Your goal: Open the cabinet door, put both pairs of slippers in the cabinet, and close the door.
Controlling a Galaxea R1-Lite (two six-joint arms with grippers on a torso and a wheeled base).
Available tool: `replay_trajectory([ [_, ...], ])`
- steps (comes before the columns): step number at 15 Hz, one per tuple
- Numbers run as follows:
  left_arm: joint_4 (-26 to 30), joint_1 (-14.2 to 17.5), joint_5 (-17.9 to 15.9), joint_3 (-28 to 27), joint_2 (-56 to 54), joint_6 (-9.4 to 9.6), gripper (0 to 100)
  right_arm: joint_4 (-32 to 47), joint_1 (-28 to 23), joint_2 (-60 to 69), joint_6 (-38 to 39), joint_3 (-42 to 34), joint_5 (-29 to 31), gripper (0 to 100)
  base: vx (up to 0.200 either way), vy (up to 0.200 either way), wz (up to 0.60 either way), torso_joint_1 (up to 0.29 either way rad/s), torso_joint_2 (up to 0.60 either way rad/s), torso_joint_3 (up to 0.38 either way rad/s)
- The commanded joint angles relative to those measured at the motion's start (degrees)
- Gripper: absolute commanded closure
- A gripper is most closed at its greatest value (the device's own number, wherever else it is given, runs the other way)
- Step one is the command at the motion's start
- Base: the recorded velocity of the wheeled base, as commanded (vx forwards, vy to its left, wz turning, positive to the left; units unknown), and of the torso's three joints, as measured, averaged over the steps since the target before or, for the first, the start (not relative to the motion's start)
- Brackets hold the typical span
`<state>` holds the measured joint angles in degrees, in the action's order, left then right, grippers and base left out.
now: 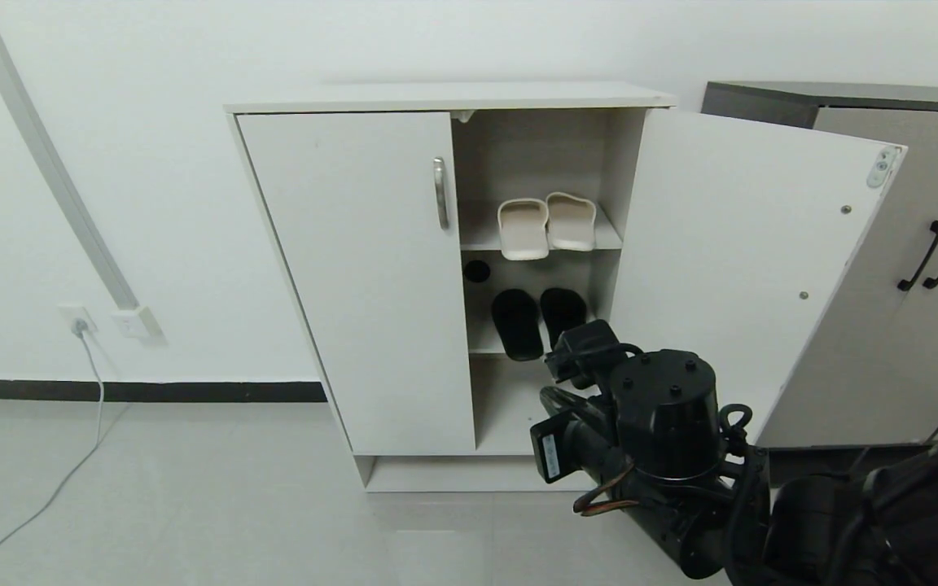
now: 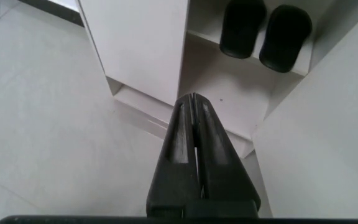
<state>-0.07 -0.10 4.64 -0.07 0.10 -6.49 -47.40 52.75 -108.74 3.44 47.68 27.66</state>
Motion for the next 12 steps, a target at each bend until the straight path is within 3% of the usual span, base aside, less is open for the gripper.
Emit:
replay_trajectory([
  [1, -0.01, 0.01, 0.01, -0.01, 0.08, -0.02, 100, -0.06, -0.01, -0.33, -0.01, 0.05, 0.03, 100, 0.0, 0.0, 0.0, 0.002, -0.21, -0.227],
  [4, -0.01, 0.01, 0.01, -0.01, 0.08, -0.02, 100, -0.06, -0.01, -0.33, -0.01, 0.05, 0.03, 100, 0.0, 0.0, 0.0, 0.025, -0.24, -0.344],
  [12, -0.01, 0.01, 0.01, -0.01, 0.08, -0.02, 100, -0.06, -0.28, -0.77, -0.01, 0.14, 0.03, 100, 0.0, 0.0, 0.0, 0.089, -0.49, -0.351],
])
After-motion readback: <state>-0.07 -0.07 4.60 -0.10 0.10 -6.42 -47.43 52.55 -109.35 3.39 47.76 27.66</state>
